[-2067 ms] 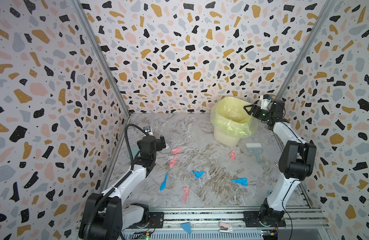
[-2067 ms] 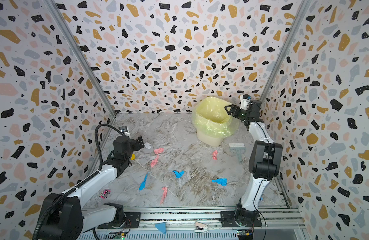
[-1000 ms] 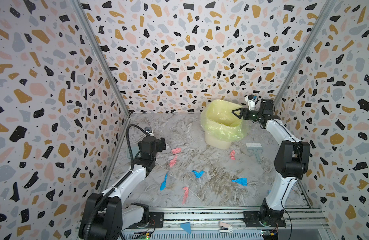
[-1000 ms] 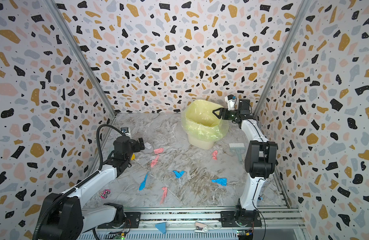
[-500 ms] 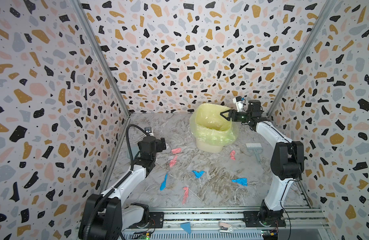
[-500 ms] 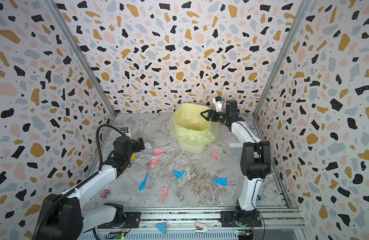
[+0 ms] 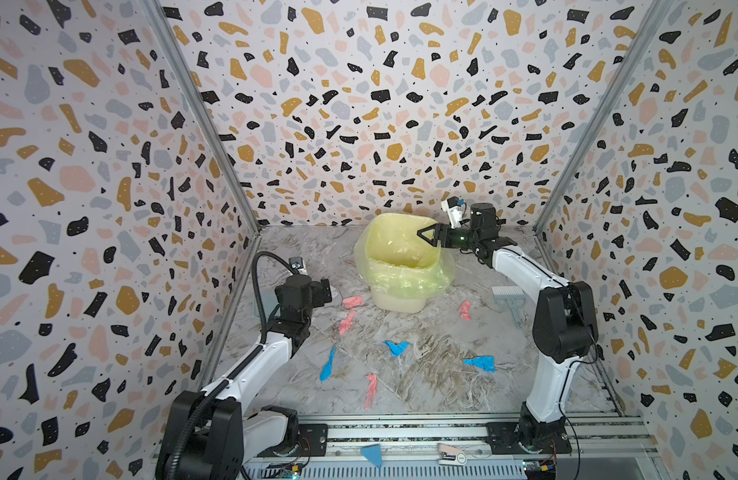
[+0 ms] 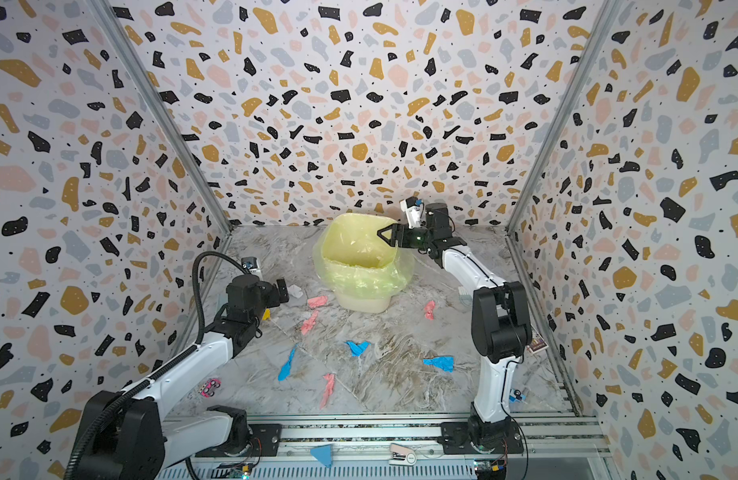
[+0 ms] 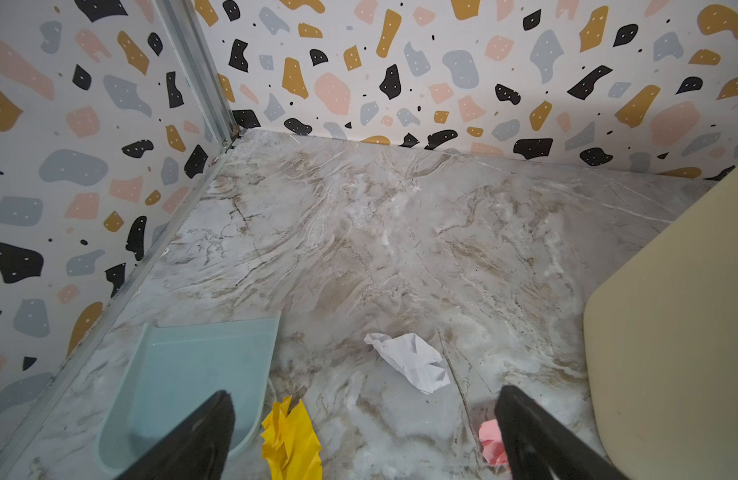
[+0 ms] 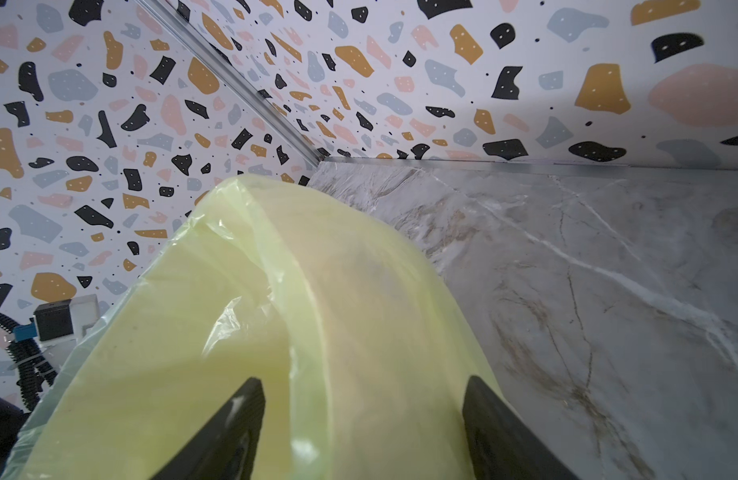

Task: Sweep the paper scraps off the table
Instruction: 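Grip the bin rim with the right gripper and drag it toward the table centre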

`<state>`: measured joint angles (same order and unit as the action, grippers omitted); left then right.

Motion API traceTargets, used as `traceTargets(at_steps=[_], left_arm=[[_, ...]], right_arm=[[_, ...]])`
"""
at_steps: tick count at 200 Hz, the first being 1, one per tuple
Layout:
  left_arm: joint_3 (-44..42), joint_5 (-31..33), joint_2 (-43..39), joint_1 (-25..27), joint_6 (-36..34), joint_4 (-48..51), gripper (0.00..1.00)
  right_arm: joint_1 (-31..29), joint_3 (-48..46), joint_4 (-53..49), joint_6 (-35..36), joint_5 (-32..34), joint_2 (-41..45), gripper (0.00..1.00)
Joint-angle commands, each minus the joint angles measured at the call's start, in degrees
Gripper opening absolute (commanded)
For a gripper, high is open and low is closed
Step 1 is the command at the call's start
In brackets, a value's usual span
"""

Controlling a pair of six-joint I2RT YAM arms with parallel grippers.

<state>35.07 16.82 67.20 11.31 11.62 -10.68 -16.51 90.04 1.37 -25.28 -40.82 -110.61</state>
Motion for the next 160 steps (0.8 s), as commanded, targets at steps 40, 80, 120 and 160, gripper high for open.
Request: traceTargets(at_steps=[40, 80, 120, 160], left_arm=[[-1.45, 0.93, -1.93, 0.20, -0.15, -0.84, 1.00], [-1.76, 1.20, -1.84, 0.20, 0.05, -0.94, 1.00], [-1.84, 1.19, -2.32, 0.16, 0.28, -0.49, 1.00], [-1.93, 0.67, -3.16, 0.20, 0.34, 0.44, 0.99]], right_arm=[[-3.86, -0.76, -1.34, -1.81, 1.66, 0.34, 0.77], [-3.51, -0.31, -1.78, -1.57, 3.19, 0.79, 0.81], [0.34, 4.84, -4.59, -0.78, 3.33, 1.77, 0.92], [3.75, 6.75, -6.92, -0.60, 1.25, 4.54, 0.99]])
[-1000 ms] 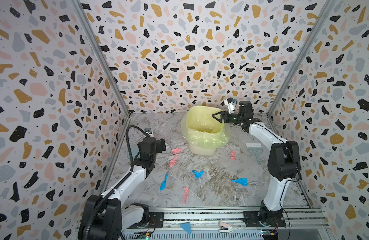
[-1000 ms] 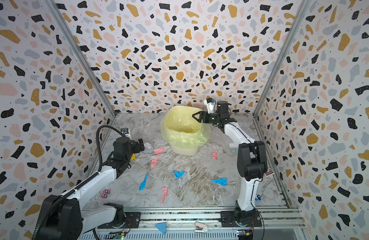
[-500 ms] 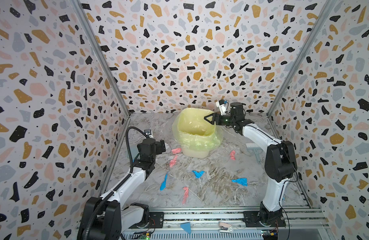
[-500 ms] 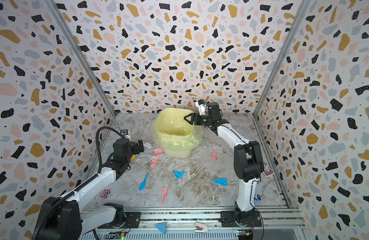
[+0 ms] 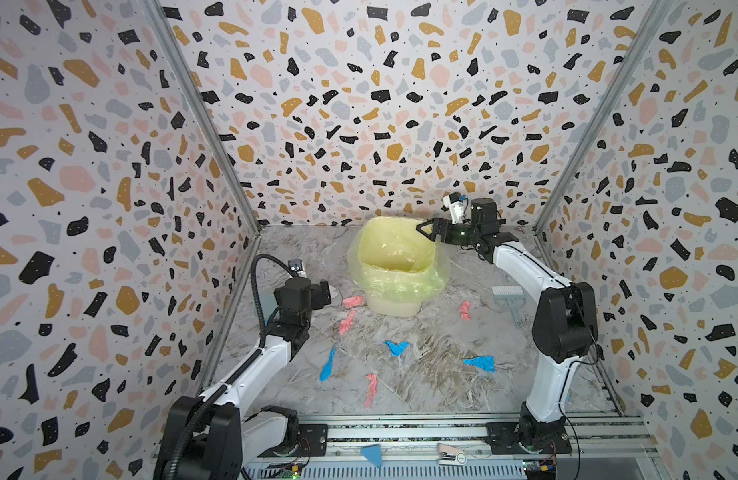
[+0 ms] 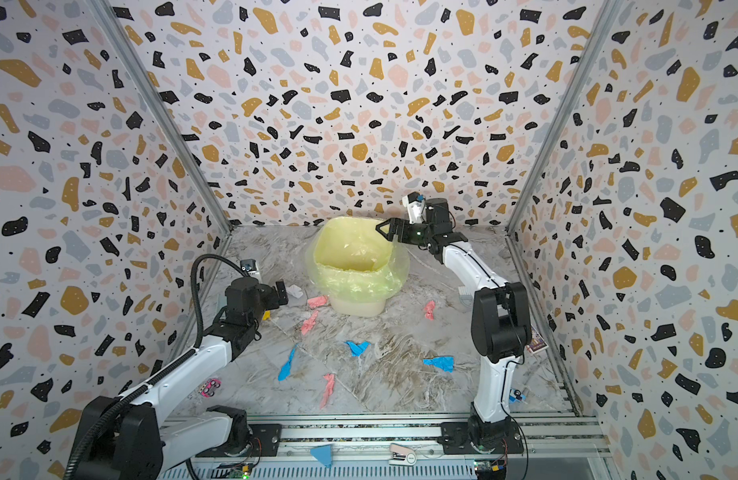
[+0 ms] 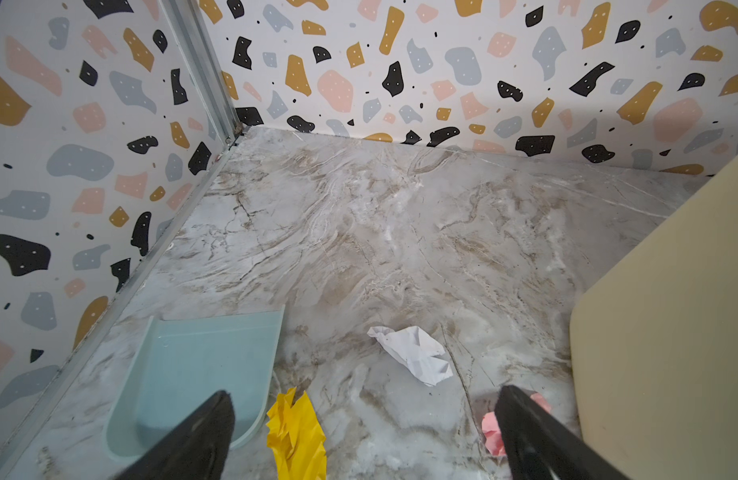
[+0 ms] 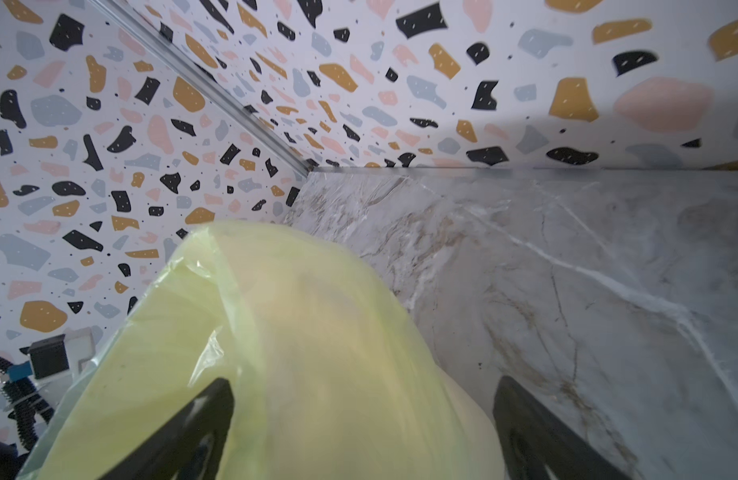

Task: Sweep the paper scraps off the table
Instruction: 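Grip the bin rim with the right gripper and drag it toward the table centre, then release the bin and move the right gripper down over the green brush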

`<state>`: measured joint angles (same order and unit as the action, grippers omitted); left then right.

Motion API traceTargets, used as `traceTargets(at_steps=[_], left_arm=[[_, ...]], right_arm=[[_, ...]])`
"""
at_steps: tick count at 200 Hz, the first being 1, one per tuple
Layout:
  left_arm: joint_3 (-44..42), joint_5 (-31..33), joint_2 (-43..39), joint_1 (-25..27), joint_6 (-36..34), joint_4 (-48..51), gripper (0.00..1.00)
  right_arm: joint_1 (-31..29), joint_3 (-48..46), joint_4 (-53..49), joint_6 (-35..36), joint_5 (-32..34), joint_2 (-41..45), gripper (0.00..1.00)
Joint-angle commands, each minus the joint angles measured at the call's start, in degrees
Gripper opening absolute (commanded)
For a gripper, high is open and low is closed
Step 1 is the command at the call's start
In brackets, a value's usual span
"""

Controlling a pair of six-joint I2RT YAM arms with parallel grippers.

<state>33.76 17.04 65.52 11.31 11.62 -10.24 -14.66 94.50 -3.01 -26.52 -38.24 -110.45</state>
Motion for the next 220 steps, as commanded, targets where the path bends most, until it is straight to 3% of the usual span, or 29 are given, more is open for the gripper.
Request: traceTargets(at_steps=[1, 54, 116, 151, 188, 220], left_arm=[[-0.62, 0.41, -1.51, 0.20, 0.38, 0.07, 1.00], [-0.76, -0.24, -3.70, 0.29, 0.10, 2.22, 1.00], [-0.12, -2.39, -5.54, 1.72, 1.30, 6.44, 0.99], [-0.58, -2.97, -6.78, 3.12, 2.30, 8.03, 0.99], [-1.57, -3.75, -8.46, 3.87, 3.97, 8.90, 1.00], [-2.07, -5.83, -9.49, 4.42, 6.32, 10.86, 1.00]], right_arm=[[1.99, 2.19, -2.54, 0.62, -1.41, 4.51, 0.99], [4.76, -1.17, -5.32, 0.78, -2.00, 9.93, 0.99], [10.63, -4.95, -23.48, 6.73, 17.40, 18.84, 0.99], [14.47, -16.32, -27.78, 7.40, 25.58, 24.69, 0.99], [18.82, -25.72, -30.90, 7.53, 31.65, 27.30, 0.99], [22.14, -31.21, -30.26, 6.65, 31.90, 26.42, 0.99]])
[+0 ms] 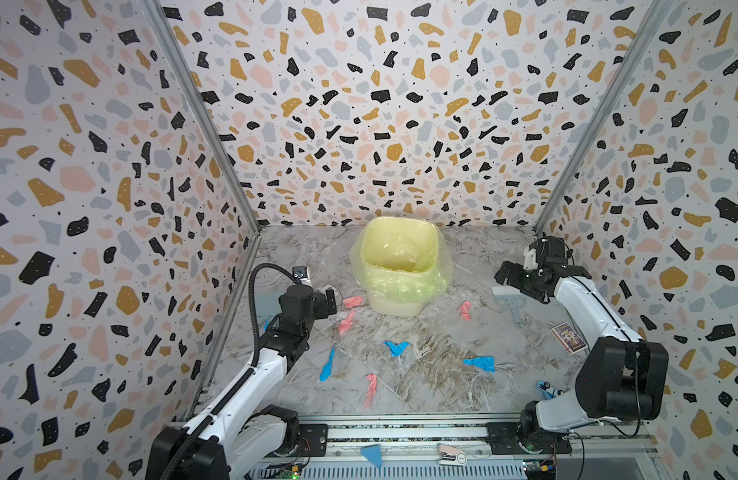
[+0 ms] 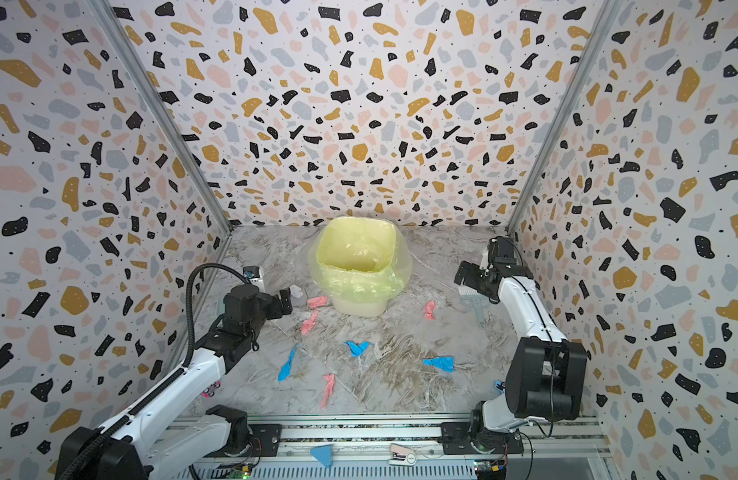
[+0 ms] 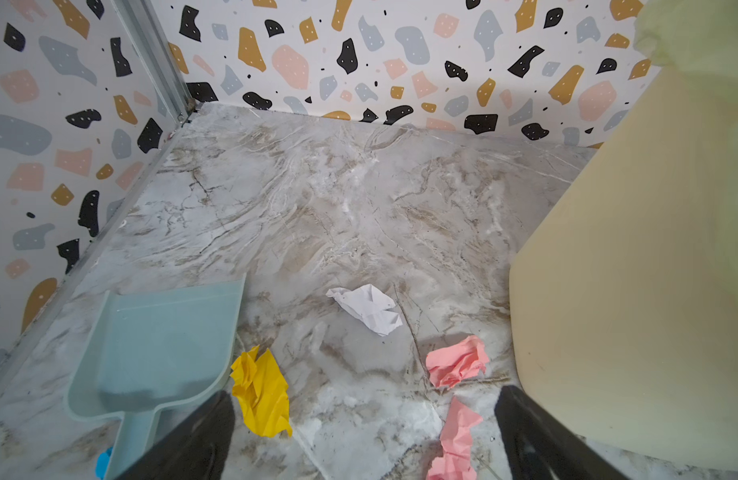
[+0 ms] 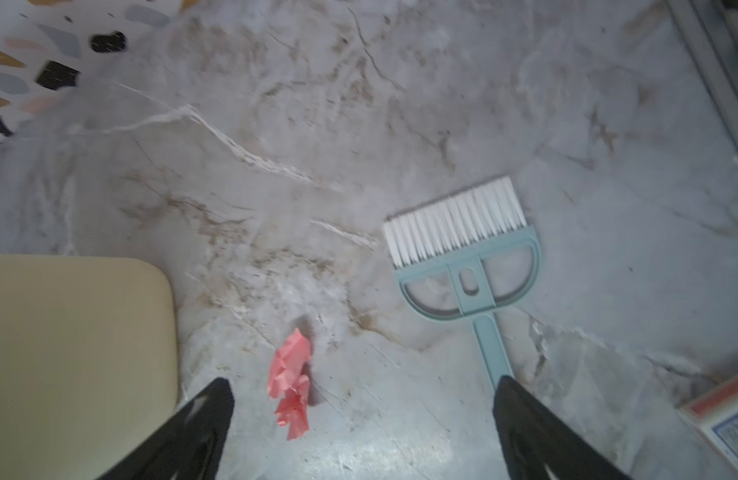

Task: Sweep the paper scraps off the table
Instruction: 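Release the bin and move the right gripper down over the green brush, then grasp the green brush handle with the right gripper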

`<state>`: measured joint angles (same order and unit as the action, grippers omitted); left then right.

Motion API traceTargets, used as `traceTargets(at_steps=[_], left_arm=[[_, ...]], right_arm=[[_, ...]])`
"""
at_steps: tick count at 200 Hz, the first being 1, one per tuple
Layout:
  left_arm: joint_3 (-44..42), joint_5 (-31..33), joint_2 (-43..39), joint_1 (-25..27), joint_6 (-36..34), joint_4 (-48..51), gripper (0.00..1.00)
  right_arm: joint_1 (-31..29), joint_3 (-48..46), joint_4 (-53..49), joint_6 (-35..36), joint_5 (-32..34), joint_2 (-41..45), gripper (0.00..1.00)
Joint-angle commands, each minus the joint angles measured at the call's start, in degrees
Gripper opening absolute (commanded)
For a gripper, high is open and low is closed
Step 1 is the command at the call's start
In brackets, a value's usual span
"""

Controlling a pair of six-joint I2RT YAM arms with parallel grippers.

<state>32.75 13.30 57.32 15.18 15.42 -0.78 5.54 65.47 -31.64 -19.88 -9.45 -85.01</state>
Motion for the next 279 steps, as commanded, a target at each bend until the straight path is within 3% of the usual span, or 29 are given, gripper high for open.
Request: traceTargets(at_steps=[1, 45, 134, 220, 252, 279], left_arm=[[-1.09, -2.16, -1.31, 0.60, 2.60, 1.44, 1.00], [-1.80, -3.02, -4.35, 1.69, 4.88, 4.88, 1.00], [-1.61, -3.46, -3.33, 1.95, 4.51, 5.14, 0.99], [-1.76, -3.43, -2.58, 2.17, 4.90, 4.91, 0.99], [-1.64, -3.37, -2.55, 2.18, 4.97, 5.06, 1.00], [-1.64, -3.37, -2.31, 2.31, 4.93, 5.17, 1.00]], right_arm=[[2.02, -2.36, -1.61, -0.03, 3.16, 0.94, 0.99], [6.02, -9.61, 4.21, -0.44, 0.30, -1.13, 0.96], [6.15, -13.66, 10.08, 0.77, 0.06, -6.35, 0.89], [0.90, -14.88, 8.52, 0.55, -3.55, -7.03, 0.82], [0.33, -13.94, 7.36, 1.06, 1.72, -6.54, 0.81], [0.35, -11.48, 6.10, 1.66, 6.17, -7.65, 0.71]])
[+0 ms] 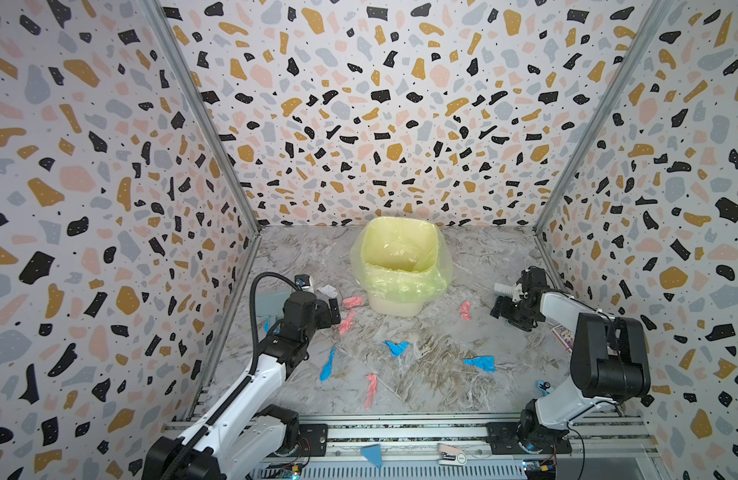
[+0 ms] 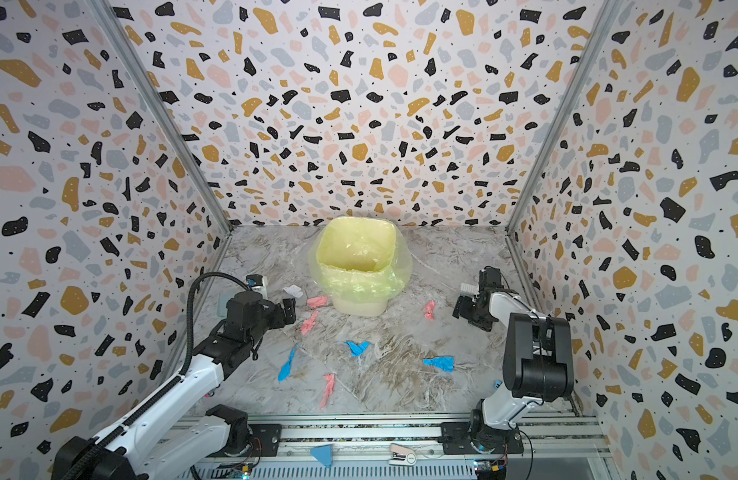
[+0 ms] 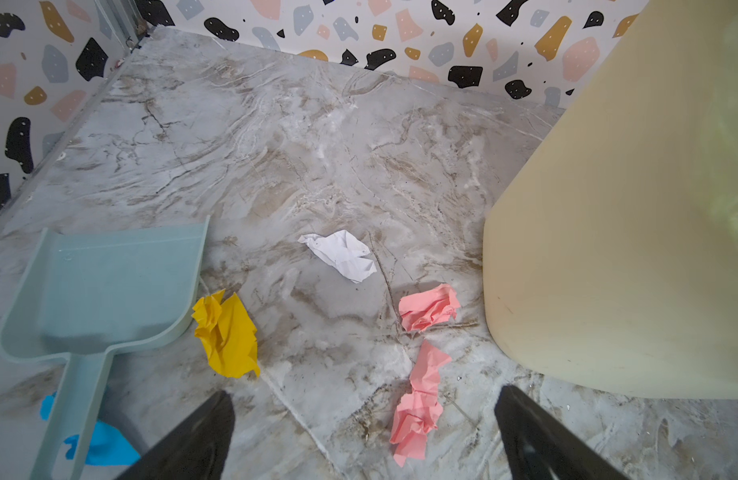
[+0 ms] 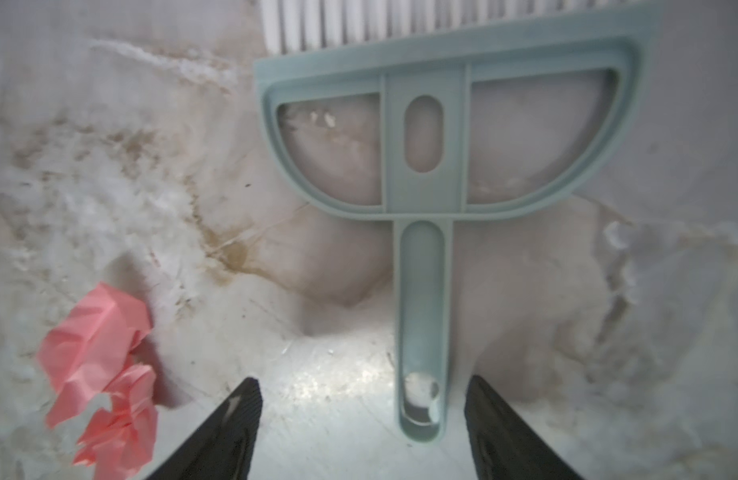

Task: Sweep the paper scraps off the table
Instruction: 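Grasp the green brush handle with the right gripper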

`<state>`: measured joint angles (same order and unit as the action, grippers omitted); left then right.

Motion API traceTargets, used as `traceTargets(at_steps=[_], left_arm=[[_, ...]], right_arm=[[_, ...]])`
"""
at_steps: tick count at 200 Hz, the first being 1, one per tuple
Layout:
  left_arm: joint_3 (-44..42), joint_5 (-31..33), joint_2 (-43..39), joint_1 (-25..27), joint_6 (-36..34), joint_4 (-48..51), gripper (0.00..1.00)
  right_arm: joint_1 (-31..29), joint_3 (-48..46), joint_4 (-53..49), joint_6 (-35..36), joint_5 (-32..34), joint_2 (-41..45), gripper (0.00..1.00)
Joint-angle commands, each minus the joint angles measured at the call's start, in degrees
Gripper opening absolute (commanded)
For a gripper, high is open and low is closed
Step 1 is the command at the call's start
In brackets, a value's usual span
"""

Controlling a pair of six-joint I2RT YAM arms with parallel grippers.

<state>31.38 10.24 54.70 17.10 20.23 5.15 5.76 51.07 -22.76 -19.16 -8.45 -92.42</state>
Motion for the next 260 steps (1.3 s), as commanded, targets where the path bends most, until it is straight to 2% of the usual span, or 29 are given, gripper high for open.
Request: traceTargets(at_steps=[1, 57, 144, 177, 204, 260], left_arm=[[-0.26, -0.31, 0.36, 0.39, 0.14, -0.75, 1.00], [0.09, -0.66, 1.51, 0.46, 0.03, -0.45, 0.99], [0.44, -0.57, 2.26, 0.64, -0.27, -0.14, 1.00], [0.44, -0.67, 2.50, 0.62, -0.19, -0.05, 1.00], [0.59, -0.84, 2.69, 0.82, 0.11, 0.22, 1.00], [2.36, -0.64, 0.57, 1.56, 1.13, 1.71, 1.00]], right_arm=[[0.13, 3.08, -2.79, 0.95, 5.27, -0.32, 0.71], [-0.93, 7.97, -4.90, 1.72, 6.31, -6.09, 0.46], [-1.62, 11.69, -8.74, 2.29, 8.62, -10.92, 0.27], [-1.67, 11.16, -8.68, 2.47, 8.79, -11.81, 0.13], [-1.63, 10.98, -8.29, 2.40, 8.71, -10.87, 0.04], [-2.45, 11.53, -6.72, 0.22, 7.66, -1.32, 0.00]])
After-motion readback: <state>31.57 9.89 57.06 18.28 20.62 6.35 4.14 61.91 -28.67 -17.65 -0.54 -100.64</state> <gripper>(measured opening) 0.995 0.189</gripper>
